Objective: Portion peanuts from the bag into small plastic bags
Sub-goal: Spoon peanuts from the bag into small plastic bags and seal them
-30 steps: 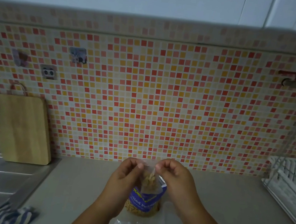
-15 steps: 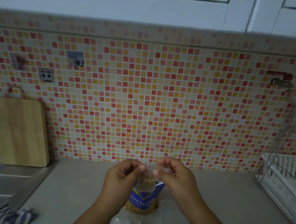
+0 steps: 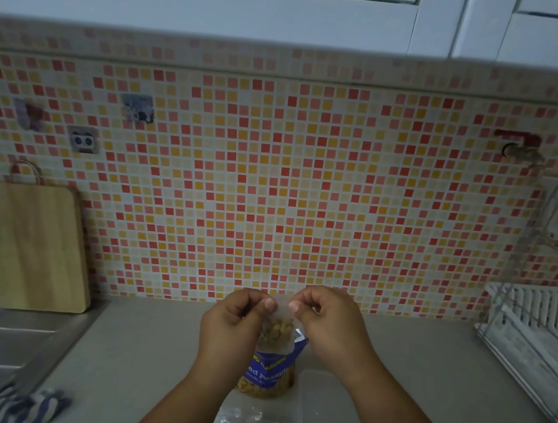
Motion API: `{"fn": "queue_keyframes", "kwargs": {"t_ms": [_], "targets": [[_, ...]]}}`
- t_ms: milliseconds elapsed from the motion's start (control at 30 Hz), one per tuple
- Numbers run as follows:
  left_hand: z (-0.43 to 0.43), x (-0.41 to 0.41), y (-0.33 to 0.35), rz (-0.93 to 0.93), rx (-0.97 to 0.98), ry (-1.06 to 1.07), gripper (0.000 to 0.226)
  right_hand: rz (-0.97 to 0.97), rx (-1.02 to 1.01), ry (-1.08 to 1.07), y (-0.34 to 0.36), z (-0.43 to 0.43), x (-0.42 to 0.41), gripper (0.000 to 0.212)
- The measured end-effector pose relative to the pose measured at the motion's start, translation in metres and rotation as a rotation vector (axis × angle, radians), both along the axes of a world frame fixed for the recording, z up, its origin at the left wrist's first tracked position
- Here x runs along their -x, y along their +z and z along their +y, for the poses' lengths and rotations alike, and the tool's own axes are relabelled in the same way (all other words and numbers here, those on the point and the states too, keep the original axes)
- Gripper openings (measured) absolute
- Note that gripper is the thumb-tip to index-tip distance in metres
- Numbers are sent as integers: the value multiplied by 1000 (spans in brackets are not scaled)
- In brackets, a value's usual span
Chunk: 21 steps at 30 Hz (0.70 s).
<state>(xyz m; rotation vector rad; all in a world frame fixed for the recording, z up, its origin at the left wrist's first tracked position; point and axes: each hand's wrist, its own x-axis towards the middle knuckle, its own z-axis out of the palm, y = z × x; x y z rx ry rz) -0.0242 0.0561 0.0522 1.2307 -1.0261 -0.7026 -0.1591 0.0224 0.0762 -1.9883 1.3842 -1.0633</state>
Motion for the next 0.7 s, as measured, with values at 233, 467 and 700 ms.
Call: {"fn": "queue_keyframes", "kwargs": {"t_ms": [233, 467, 700], "targets": [[1, -2, -8, -15, 4, 9, 19, -125, -43, 1, -8, 3, 3, 15], [4, -8, -16, -77, 30, -8, 15, -275, -84, -1, -25, 7, -9, 14], [10, -49, -63, 86, -140, 32, 14, -234, -397, 3, -78, 19, -17, 32]]}}
